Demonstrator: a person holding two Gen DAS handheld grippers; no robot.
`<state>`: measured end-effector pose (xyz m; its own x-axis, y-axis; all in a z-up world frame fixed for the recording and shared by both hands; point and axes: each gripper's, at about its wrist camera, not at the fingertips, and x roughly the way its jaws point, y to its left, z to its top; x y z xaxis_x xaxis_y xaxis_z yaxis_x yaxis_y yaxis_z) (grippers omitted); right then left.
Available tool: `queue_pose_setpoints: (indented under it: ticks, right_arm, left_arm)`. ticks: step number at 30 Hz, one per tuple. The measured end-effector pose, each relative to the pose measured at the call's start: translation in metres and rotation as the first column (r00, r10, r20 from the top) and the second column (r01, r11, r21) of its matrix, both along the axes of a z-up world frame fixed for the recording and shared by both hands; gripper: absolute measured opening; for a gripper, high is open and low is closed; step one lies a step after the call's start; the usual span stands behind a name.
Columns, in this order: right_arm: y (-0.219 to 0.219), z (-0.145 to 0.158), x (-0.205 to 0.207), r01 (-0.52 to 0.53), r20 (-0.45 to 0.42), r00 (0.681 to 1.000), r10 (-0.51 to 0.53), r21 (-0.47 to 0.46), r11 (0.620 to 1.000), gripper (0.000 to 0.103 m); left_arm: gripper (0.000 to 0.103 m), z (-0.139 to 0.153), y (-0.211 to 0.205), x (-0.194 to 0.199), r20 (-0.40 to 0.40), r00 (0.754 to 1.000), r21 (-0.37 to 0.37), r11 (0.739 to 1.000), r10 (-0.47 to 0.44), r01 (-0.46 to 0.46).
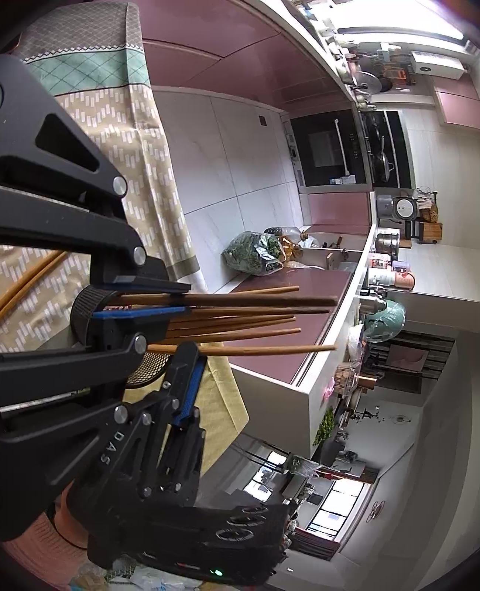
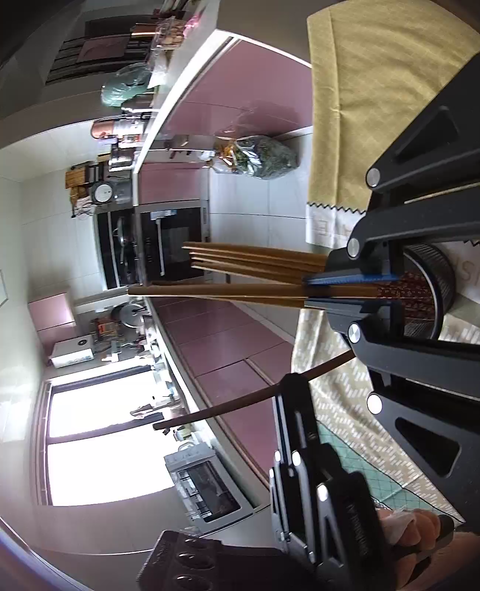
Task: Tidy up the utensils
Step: 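Drop the chopsticks into the mesh cup and open both grippers, then return the left gripper to grasp a chopstick while the right gripper grasps another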
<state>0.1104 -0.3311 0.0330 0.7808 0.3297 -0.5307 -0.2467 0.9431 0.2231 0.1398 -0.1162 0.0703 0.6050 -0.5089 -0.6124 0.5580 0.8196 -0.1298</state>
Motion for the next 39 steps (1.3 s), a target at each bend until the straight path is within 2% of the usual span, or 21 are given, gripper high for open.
queue_pose_setpoints:
  ticks: [10,16,19,21,23,26,30,35,39]
  right_arm:
    - [0.001,-0.009,-0.004,0.014,-0.034,0.999,-0.014,-0.003,1.000,0.008]
    - [0.000,-0.011,-0.011,0.013,-0.036,0.999,-0.013,0.009,1.000,0.016]
    - [0.001,-0.009,-0.020,-0.001,-0.030,1.000,0.002,0.015,1.000,0.022]
    - [0.003,-0.005,-0.029,-0.022,-0.017,1.000,0.022,0.020,1.000,0.025]
    - [0.006,-0.001,-0.042,-0.058,0.001,0.998,0.058,0.024,0.998,0.036]
    - [0.015,-0.001,-0.060,-0.118,0.014,0.993,0.118,0.017,0.993,0.042]
    - [0.028,-0.013,-0.076,-0.175,-0.034,0.984,0.176,0.017,0.984,0.042]
    - [0.039,-0.038,-0.085,-0.200,-0.116,0.973,0.201,0.016,0.980,0.042]
    - [0.044,-0.050,-0.092,-0.203,-0.152,0.967,0.206,0.037,0.978,0.042]
  left_arm:
    - [0.013,-0.015,0.008,0.022,-0.043,0.999,-0.019,1.000,0.019,-0.020]
    - [0.013,-0.024,0.020,0.014,-0.054,0.998,-0.057,0.998,0.022,-0.025]
    - [0.020,-0.028,0.030,0.004,-0.048,0.998,-0.074,0.997,0.031,-0.034]
    - [0.030,-0.032,0.039,-0.003,-0.040,0.998,-0.079,0.996,0.045,-0.048]
    - [0.037,-0.035,0.050,-0.011,-0.039,0.997,-0.087,0.994,0.061,-0.064]
    - [0.045,-0.044,0.068,-0.023,-0.043,0.994,-0.084,0.991,0.098,-0.101]
    - [0.051,-0.064,0.091,-0.041,-0.068,0.986,-0.070,0.986,0.149,-0.154]
    - [0.061,-0.086,0.099,-0.060,-0.088,0.979,-0.031,0.981,0.186,-0.189]
    - [0.063,-0.096,0.102,-0.071,-0.100,0.974,-0.020,0.979,0.202,-0.205]
